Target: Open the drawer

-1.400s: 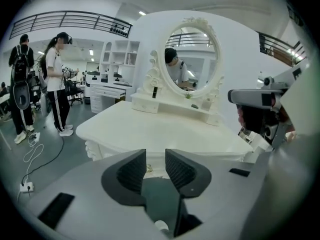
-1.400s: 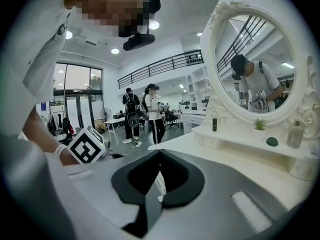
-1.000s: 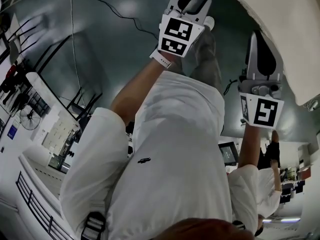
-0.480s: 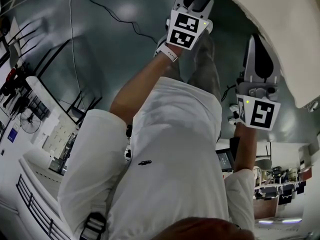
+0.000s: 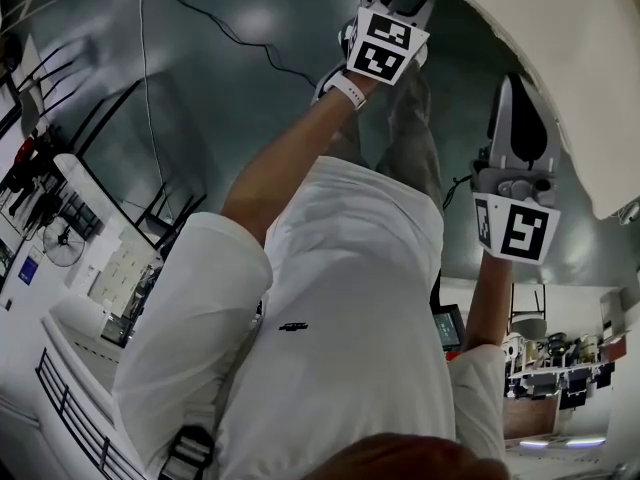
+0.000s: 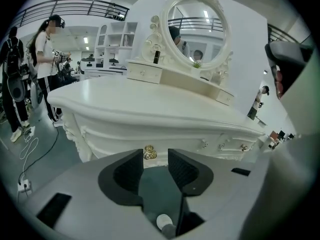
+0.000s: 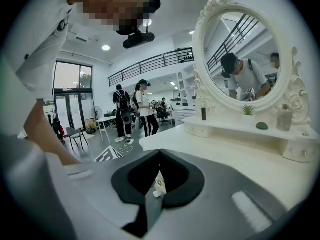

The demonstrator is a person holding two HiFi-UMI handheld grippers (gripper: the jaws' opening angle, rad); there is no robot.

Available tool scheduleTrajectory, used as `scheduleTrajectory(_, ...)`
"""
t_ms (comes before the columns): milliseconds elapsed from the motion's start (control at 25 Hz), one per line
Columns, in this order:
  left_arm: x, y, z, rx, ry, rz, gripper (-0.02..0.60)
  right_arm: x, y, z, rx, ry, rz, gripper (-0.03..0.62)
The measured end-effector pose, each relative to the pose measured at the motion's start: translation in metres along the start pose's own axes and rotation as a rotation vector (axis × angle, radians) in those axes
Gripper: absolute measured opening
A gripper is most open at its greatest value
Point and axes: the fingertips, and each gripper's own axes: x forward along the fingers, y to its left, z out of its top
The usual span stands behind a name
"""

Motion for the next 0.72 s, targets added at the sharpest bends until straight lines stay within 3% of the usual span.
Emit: scheduleTrajectory(720,0.050,0.010,-0.008,0.011,0.050,0.005,0.149,0.001,-0.016,-0.015,0.028,0.031,-0.035,0.011)
